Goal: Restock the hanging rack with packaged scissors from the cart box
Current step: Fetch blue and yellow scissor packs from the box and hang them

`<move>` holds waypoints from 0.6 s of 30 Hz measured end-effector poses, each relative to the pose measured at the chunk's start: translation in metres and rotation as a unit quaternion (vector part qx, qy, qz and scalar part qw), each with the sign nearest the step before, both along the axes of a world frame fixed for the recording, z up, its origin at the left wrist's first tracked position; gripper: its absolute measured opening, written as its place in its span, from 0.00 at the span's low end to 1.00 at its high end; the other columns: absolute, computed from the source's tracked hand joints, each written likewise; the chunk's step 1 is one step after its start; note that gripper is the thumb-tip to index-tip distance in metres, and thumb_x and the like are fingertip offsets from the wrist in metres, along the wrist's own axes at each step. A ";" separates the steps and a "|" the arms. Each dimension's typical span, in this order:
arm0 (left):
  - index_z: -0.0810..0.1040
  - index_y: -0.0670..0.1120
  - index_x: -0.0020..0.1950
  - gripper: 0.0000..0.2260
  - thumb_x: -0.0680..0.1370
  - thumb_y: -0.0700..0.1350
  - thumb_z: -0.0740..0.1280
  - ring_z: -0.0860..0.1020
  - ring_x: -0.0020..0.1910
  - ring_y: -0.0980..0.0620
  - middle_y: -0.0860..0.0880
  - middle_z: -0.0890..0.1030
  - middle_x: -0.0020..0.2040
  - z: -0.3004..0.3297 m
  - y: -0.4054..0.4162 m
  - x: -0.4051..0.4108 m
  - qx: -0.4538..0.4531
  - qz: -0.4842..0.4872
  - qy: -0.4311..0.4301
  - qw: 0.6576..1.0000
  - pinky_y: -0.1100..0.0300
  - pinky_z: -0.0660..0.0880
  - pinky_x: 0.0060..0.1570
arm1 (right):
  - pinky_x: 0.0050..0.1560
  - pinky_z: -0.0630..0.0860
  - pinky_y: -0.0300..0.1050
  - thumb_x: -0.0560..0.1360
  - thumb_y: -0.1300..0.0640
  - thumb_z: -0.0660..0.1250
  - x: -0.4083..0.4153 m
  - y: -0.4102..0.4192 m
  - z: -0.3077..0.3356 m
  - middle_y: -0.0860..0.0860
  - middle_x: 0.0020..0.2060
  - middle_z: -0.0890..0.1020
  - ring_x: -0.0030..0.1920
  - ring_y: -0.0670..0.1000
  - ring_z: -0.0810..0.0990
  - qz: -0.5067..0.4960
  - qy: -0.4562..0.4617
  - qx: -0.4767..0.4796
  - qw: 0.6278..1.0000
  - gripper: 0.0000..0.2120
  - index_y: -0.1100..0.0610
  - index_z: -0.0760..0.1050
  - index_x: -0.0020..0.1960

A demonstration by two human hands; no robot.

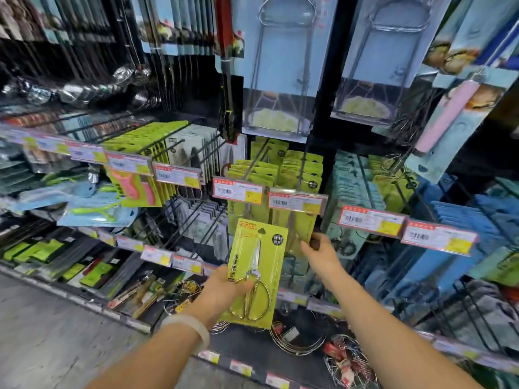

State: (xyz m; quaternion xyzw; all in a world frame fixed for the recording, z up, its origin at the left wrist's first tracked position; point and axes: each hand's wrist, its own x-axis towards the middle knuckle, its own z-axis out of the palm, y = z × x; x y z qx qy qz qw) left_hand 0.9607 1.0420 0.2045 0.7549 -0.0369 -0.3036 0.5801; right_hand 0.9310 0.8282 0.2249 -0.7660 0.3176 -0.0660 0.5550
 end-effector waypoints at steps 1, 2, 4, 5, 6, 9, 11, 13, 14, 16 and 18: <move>0.78 0.49 0.60 0.22 0.68 0.51 0.76 0.80 0.56 0.50 0.52 0.83 0.55 -0.003 -0.002 0.001 0.008 -0.003 -0.002 1.000 0.47 0.73 0.62 | 0.64 0.68 0.46 0.78 0.53 0.62 -0.006 0.002 -0.001 0.55 0.67 0.71 0.65 0.54 0.71 0.000 -0.003 -0.008 1.000 0.24 0.59 0.62 0.71; 0.77 0.48 0.60 0.20 0.69 0.50 0.75 0.80 0.55 0.51 0.52 0.83 0.55 -0.003 -0.004 0.000 0.008 -0.011 -0.008 1.000 0.49 0.74 0.61 | 0.65 0.67 0.45 0.78 0.51 0.62 -0.012 0.005 -0.002 0.53 0.65 0.72 0.64 0.52 0.72 0.008 -0.005 -0.003 1.000 0.22 0.58 0.65 0.69; 0.76 0.50 0.61 0.23 0.69 0.53 0.75 0.80 0.56 0.52 0.53 0.82 0.56 -0.009 -0.009 0.002 0.014 -0.023 -0.015 1.000 0.48 0.74 0.62 | 0.62 0.71 0.45 0.77 0.47 0.62 -0.026 0.014 -0.004 0.49 0.57 0.77 0.56 0.48 0.75 0.062 0.002 0.030 0.998 0.15 0.55 0.72 0.59; 0.75 0.50 0.63 0.28 0.67 0.57 0.76 0.79 0.58 0.51 0.53 0.82 0.59 -0.009 -0.013 0.001 0.010 -0.030 -0.014 0.999 0.46 0.73 0.63 | 0.59 0.74 0.44 0.77 0.47 0.63 -0.033 0.022 -0.003 0.46 0.52 0.78 0.52 0.46 0.76 0.098 0.005 0.048 0.994 0.11 0.54 0.72 0.54; 0.74 0.50 0.65 0.31 0.66 0.59 0.75 0.78 0.60 0.50 0.52 0.80 0.61 -0.012 -0.017 0.002 0.003 -0.030 -0.015 0.999 0.45 0.73 0.64 | 0.55 0.76 0.42 0.77 0.50 0.64 -0.037 0.027 -0.005 0.45 0.48 0.79 0.49 0.45 0.78 0.121 0.003 0.069 0.990 0.07 0.53 0.72 0.50; 0.71 0.48 0.67 0.24 0.75 0.57 0.67 0.75 0.62 0.47 0.50 0.77 0.63 -0.008 -0.029 0.003 0.036 -0.021 -0.028 0.999 0.46 0.72 0.64 | 0.43 0.77 0.41 0.76 0.62 0.66 -0.039 0.031 -0.012 0.51 0.39 0.80 0.39 0.48 0.78 0.096 -0.029 0.070 0.993 0.05 0.55 0.71 0.43; 0.73 0.45 0.60 0.15 0.79 0.52 0.63 0.78 0.50 0.51 0.48 0.80 0.53 -0.002 -0.038 0.005 0.041 -0.006 -0.056 0.998 0.51 0.75 0.55 | 0.42 0.73 0.44 0.75 0.63 0.66 -0.038 0.026 -0.009 0.57 0.37 0.78 0.39 0.51 0.75 0.065 -0.042 0.034 0.996 0.05 0.57 0.71 0.43; 0.73 0.46 0.50 0.05 0.80 0.47 0.63 0.74 0.38 0.54 0.49 0.77 0.42 0.003 -0.047 0.011 0.041 0.005 -0.101 0.994 0.59 0.72 0.40 | 0.44 0.71 0.44 0.75 0.63 0.66 -0.036 0.020 -0.002 0.62 0.38 0.77 0.41 0.51 0.73 0.051 -0.052 0.014 0.997 0.04 0.59 0.71 0.45; 0.73 0.46 0.46 0.05 0.80 0.45 0.63 0.71 0.35 0.54 0.49 0.75 0.39 0.007 -0.053 0.014 0.031 0.013 -0.118 0.992 0.61 0.69 0.36 | 0.43 0.70 0.44 0.75 0.63 0.66 -0.034 0.016 0.002 0.61 0.37 0.77 0.40 0.50 0.73 0.044 -0.058 0.005 0.997 0.04 0.59 0.71 0.44; 0.72 0.46 0.43 0.06 0.80 0.44 0.63 0.67 0.31 0.55 0.51 0.72 0.35 0.020 -0.061 0.019 0.021 0.019 -0.141 0.990 0.66 0.66 0.29 | 0.38 0.67 0.42 0.75 0.62 0.66 -0.028 0.010 0.011 0.55 0.33 0.72 0.35 0.49 0.69 0.035 -0.067 -0.013 0.997 0.06 0.61 0.69 0.43; 0.73 0.46 0.47 0.04 0.80 0.44 0.63 0.68 0.30 0.55 0.50 0.74 0.36 0.032 -0.068 0.024 -0.004 0.021 -0.146 0.989 0.70 0.66 0.25 | 0.38 0.65 0.42 0.75 0.61 0.66 -0.018 0.004 0.018 0.58 0.33 0.68 0.36 0.50 0.67 0.021 -0.084 -0.029 0.996 0.10 0.67 0.69 0.47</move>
